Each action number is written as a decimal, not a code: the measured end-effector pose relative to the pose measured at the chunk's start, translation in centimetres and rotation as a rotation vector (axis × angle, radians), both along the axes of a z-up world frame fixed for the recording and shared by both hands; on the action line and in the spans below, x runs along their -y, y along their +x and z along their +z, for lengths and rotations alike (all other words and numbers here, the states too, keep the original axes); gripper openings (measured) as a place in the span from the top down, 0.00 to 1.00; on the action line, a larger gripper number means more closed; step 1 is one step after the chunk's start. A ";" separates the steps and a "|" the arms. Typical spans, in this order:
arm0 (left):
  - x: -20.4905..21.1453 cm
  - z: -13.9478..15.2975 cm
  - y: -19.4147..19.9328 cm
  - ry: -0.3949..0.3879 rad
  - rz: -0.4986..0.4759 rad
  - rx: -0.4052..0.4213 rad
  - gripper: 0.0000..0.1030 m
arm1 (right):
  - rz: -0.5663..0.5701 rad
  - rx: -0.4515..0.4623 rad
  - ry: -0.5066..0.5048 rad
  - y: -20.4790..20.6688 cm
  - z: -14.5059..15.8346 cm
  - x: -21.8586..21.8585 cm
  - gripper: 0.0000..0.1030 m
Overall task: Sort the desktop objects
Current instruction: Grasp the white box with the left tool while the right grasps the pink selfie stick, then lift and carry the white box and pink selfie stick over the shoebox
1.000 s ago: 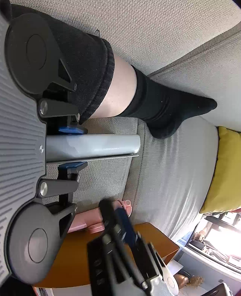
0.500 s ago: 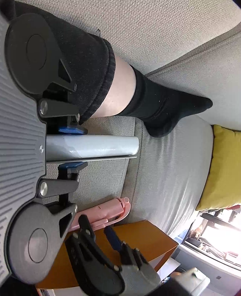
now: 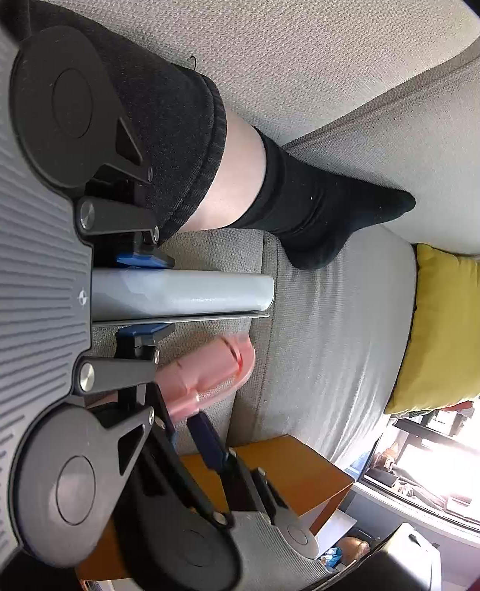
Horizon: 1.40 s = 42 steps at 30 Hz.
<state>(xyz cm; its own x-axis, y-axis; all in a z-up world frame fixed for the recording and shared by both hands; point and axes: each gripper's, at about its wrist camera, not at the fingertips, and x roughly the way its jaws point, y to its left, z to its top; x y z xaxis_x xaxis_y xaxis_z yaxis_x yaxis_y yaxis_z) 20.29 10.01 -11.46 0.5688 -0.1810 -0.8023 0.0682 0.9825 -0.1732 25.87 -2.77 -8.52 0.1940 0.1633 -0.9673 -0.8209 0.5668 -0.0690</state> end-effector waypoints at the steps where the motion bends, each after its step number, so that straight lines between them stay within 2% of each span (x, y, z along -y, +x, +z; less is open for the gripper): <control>1: 0.0 0.0 0.0 0.000 0.000 0.001 0.67 | 0.018 0.016 -0.003 -0.3 -0.2 -0.2 0.57; 13: 0.0 0.1 0.1 -0.006 0.007 0.014 0.68 | -0.058 0.011 0.060 -0.1 0.8 0.6 0.57; 21: -0.9 0.7 0.1 -0.092 0.037 0.016 0.68 | -0.142 -0.026 0.134 0.7 3.2 1.9 0.58; 29: -1.2 1.4 -0.3 -0.109 0.061 0.018 0.68 | -0.136 -0.024 0.166 -0.3 4.2 2.2 0.58; 37: -1.3 3.6 -1.6 -0.141 0.085 0.055 0.68 | -0.211 -0.073 0.302 -0.7 7.0 4.8 0.58; 42: -0.5 5.9 -2.4 -0.125 0.079 0.096 0.68 | -0.250 -0.046 0.385 -1.7 10.0 7.3 0.58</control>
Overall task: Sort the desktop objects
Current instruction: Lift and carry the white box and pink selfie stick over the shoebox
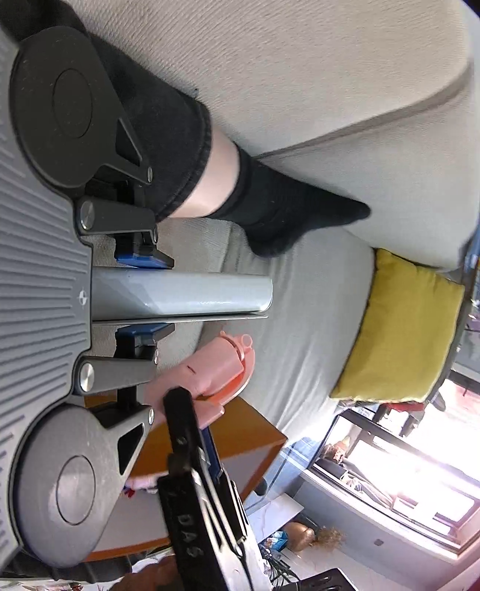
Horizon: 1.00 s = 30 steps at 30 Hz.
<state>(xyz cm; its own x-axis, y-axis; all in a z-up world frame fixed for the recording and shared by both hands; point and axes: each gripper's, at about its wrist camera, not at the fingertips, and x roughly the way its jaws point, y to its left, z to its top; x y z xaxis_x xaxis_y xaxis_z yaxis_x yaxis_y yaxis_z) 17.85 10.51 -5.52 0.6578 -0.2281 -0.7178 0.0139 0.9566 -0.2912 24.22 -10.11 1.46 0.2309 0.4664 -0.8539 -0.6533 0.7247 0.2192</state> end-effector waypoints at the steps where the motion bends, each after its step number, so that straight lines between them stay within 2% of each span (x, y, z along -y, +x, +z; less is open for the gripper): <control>1: 0.3 0.5 -0.2 0.006 -0.004 0.010 0.68 | -0.011 0.006 0.019 -0.2 0.8 0.7 0.58; 5: 2.0 3.0 -0.7 0.026 -0.039 0.061 0.68 | -0.050 0.038 0.087 -1.2 3.5 3.6 0.58; 9: 4.0 5.4 -0.8 0.011 -0.072 0.102 0.68 | -0.106 0.076 0.138 -1.9 5.7 7.0 0.58; 15: 8.2 7.6 0.6 -0.014 -0.177 0.125 0.68 | -0.224 0.125 0.148 -2.4 7.4 12.9 0.59; 24: 15.1 6.3 4.6 -0.090 -0.330 0.072 0.68 | -0.377 0.109 0.127 -1.7 6.1 20.1 0.60; 30: 17.9 4.0 7.2 -0.122 -0.374 0.000 0.68 | -0.442 0.076 0.120 -0.4 4.1 23.5 0.60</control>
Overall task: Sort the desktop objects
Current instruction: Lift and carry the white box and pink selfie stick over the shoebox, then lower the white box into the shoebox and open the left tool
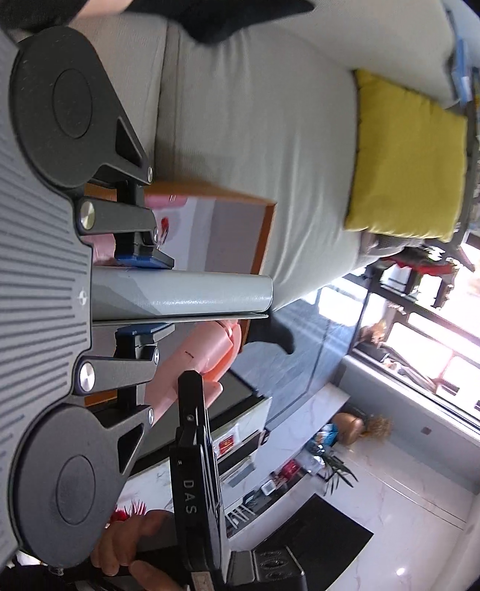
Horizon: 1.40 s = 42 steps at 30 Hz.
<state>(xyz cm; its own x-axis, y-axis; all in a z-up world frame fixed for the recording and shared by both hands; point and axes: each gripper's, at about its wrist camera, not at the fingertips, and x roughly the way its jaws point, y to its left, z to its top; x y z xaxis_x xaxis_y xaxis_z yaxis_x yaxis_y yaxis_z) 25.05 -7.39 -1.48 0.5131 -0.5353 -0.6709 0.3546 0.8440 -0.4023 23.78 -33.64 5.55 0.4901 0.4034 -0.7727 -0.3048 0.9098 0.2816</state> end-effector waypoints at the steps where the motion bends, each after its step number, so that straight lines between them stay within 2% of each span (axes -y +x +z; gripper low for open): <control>1: 0.4 -0.4 0.4 -0.008 -0.005 -0.018 0.68 | -0.009 -0.001 0.002 0.2 -0.1 0.5 0.60; 11: 5.5 -5.7 4.3 -0.149 -0.010 -0.227 0.68 | -0.083 0.008 -0.009 1.9 -0.6 4.6 0.60; 18: 8.4 -10.1 5.8 -0.157 -0.011 -0.325 0.68 | -0.089 -0.019 0.003 3.0 -1.9 5.5 0.60; 24: 8.9 -12.9 6.7 -0.153 0.024 -0.394 0.68 | -0.078 -0.022 -0.013 3.6 -2.6 5.5 0.60; 27: 8.9 -14.1 7.0 -0.125 0.003 -0.442 0.64 | -0.072 -0.023 -0.022 3.6 -2.7 5.4 0.60; 30: 8.8 -14.2 6.7 -0.104 -0.024 -0.429 0.62 | -0.070 -0.027 -0.026 3.5 -2.8 5.3 0.60; 33: 8.4 -13.3 6.2 -0.051 -0.024 -0.390 0.52 | -0.065 -0.030 -0.031 3.4 -3.0 5.1 0.60; 36: 8.0 -12.1 5.3 0.006 -0.043 -0.333 0.53 | -0.059 -0.026 -0.035 3.3 -2.9 4.8 0.60; 37: 8.1 -11.7 4.9 0.013 -0.052 -0.334 0.61 | -0.059 -0.025 -0.037 3.4 -2.9 4.8 0.60; 38: 8.1 -11.5 4.7 0.018 -0.059 -0.332 0.61 | -0.060 -0.023 -0.037 3.4 -2.9 4.7 0.60; 42: 8.1 -11.3 3.9 -0.018 -0.084 -0.327 0.61 | -0.067 -0.009 -0.037 3.3 -2.5 4.8 0.60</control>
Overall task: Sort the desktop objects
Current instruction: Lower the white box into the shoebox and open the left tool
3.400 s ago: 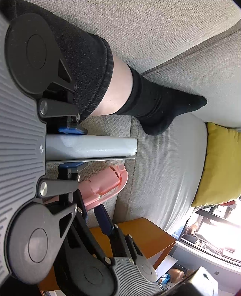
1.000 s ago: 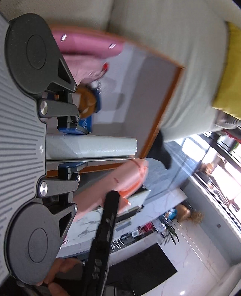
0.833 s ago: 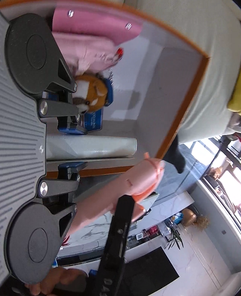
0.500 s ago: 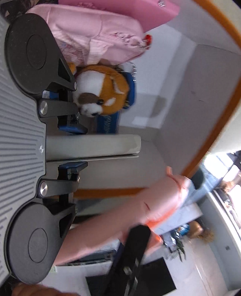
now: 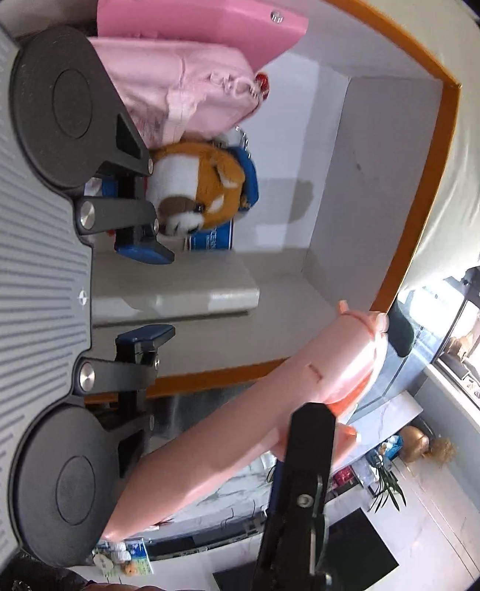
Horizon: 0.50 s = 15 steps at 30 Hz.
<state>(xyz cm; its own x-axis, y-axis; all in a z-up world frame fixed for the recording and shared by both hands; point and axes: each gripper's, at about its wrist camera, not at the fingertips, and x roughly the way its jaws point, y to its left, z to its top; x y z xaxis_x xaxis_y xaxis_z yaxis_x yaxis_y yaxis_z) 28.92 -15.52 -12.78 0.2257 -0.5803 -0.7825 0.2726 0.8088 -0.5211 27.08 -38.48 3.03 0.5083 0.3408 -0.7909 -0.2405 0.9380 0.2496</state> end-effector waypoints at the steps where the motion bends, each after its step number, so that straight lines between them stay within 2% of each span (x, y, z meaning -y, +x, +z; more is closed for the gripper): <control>1: 0.3 -0.1 -0.2 0.015 -0.010 0.009 0.61 | 0.000 0.003 -0.001 0.0 0.1 0.0 0.60; 3: 1.0 -0.3 -0.4 0.032 -0.030 0.017 0.62 | 0.001 0.008 -0.003 -0.2 0.4 0.1 0.60; 4: 1.2 -0.4 -0.5 0.038 -0.039 0.014 0.68 | 0.001 0.009 -0.004 -0.2 0.5 0.1 0.60; 5: 1.4 -0.5 -0.6 0.050 -0.046 0.015 0.71 | 0.001 0.010 -0.003 -0.3 0.5 0.1 0.60; 15: 0.2 0.9 -2.1 0.127 -0.074 0.072 0.77 | 0.001 0.001 0.008 -0.4 0.1 0.1 0.60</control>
<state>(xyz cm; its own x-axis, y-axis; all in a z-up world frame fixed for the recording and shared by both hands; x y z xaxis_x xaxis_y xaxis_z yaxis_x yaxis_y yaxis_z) 26.82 -15.75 -11.85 0.2439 -0.4948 -0.8341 0.3673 0.8431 -0.3928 26.73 -38.57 3.11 0.5087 0.3473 -0.7877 -0.2419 0.9358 0.2564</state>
